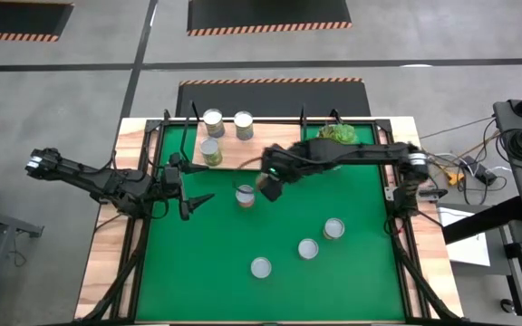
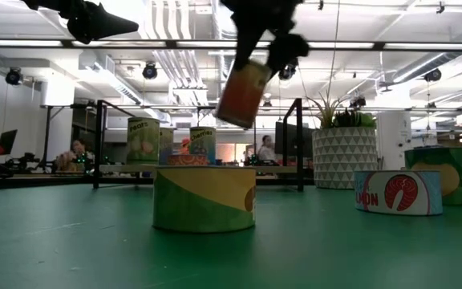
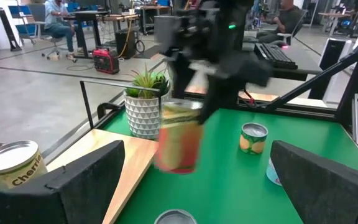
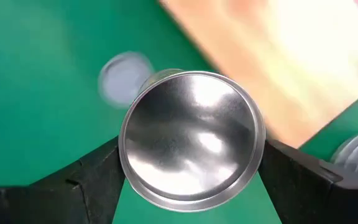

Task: Pick and place cans onto a shelf
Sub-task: Put the canned pineapple on the shelf, then put the canned orange tuna on the shelf

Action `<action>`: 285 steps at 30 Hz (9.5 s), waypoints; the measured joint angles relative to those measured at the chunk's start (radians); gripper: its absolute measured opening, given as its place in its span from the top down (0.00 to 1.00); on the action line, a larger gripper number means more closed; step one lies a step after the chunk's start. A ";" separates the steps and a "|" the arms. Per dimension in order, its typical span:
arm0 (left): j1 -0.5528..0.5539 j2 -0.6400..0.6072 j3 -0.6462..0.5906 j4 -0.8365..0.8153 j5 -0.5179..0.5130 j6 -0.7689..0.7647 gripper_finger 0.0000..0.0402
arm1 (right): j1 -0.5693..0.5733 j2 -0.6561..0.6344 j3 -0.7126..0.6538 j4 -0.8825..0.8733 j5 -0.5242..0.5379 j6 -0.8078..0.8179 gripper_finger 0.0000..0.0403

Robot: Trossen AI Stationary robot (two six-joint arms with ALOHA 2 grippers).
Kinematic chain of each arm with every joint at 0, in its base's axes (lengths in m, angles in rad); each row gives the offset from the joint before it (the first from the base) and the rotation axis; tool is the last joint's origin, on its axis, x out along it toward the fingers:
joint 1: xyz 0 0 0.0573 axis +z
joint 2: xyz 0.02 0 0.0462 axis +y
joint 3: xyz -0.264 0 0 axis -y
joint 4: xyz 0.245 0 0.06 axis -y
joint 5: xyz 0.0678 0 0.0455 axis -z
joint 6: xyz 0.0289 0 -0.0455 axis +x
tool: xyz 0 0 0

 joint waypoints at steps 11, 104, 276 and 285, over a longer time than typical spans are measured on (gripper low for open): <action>0.000 0.000 0.000 -0.001 0.000 0.000 0.04 | -0.153 0.306 0.329 -0.038 0.102 -0.243 0.23; 0.378 0.829 0.219 0.067 -0.007 -0.026 1.00 | -0.365 0.308 0.259 0.070 -0.264 -0.797 0.98; 0.054 0.055 0.126 -0.240 -0.150 -0.037 1.00 | -0.164 0.137 0.024 0.496 -0.176 -0.779 0.98; 0.053 0.066 0.126 -0.240 -0.146 -0.038 1.00 | 0.019 0.088 0.017 0.385 -0.179 -0.712 0.98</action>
